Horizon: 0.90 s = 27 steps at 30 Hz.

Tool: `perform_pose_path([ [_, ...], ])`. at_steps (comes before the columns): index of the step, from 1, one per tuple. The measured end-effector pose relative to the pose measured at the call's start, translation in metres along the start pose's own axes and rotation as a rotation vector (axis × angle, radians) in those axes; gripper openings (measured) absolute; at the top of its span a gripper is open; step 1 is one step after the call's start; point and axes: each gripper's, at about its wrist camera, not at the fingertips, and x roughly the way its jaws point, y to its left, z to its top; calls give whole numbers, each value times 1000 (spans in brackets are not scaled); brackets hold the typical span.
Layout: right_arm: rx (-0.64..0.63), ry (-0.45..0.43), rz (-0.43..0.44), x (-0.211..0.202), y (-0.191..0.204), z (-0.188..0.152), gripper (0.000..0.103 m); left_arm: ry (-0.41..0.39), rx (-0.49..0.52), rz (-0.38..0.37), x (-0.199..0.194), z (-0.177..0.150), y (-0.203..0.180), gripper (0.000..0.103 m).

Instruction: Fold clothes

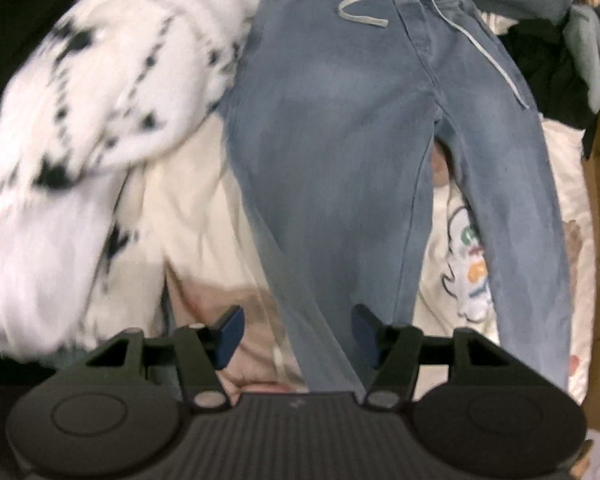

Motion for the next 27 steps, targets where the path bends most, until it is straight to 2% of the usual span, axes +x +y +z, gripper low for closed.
perform_pose_path([
  [7,80,27,-57,-3,-7,7,1,52,111,44,48,75,-6,62],
  [15,80,42,-120,-1,3,4,1,108,202,117,101,133,-2,64],
  [17,67,44,-131,-1,4,4,1,113,212,129,113,142,-2,64],
  [22,88,49,-161,-5,2,1,1,166,351,171,141,151,-6,63],
  [27,87,55,-197,-10,-5,-2,1,205,320,247,158,152,9,63],
])
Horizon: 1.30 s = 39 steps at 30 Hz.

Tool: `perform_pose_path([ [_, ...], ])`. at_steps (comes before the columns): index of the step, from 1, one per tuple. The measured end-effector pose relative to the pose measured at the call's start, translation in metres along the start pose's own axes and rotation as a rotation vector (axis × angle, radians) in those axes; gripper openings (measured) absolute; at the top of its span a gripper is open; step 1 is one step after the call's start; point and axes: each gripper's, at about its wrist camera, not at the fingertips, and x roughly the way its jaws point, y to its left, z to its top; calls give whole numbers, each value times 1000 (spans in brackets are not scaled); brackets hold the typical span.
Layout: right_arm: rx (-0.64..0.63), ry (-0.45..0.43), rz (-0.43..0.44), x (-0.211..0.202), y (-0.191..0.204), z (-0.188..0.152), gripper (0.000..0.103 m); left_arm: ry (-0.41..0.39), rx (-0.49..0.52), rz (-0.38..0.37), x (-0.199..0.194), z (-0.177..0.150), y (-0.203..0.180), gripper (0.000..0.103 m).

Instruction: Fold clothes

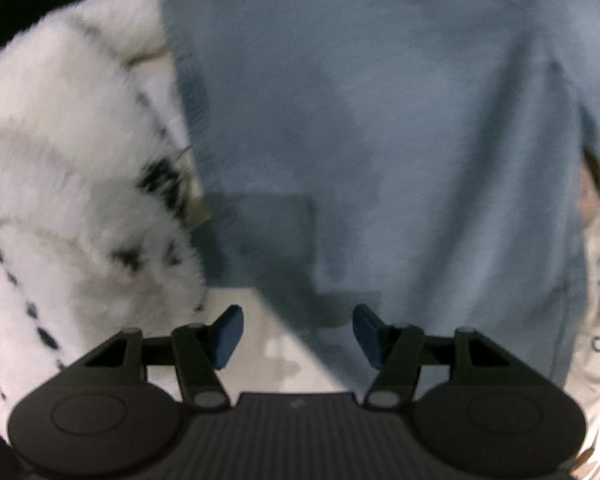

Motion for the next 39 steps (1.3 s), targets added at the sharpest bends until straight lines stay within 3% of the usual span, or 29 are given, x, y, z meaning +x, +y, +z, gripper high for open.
perform_pose_path([
  [4,-20,8,-14,-2,-4,0,1,-36,-23,-29,4,7,1,58],
  [8,-37,12,-22,-4,-5,-1,1,-70,-95,-73,1,21,6,14],
  [11,-45,13,-33,-7,-3,-2,1,-105,-115,-118,-10,29,6,5],
  [18,5,2,-89,-33,-21,6,1,-174,63,-169,-71,40,-30,4],
  [31,107,-119,-136,-64,-102,44,1,-290,181,-142,-159,92,-100,4],
  [39,135,-164,-138,-60,-150,65,1,-348,244,-111,-179,109,-158,4],
])
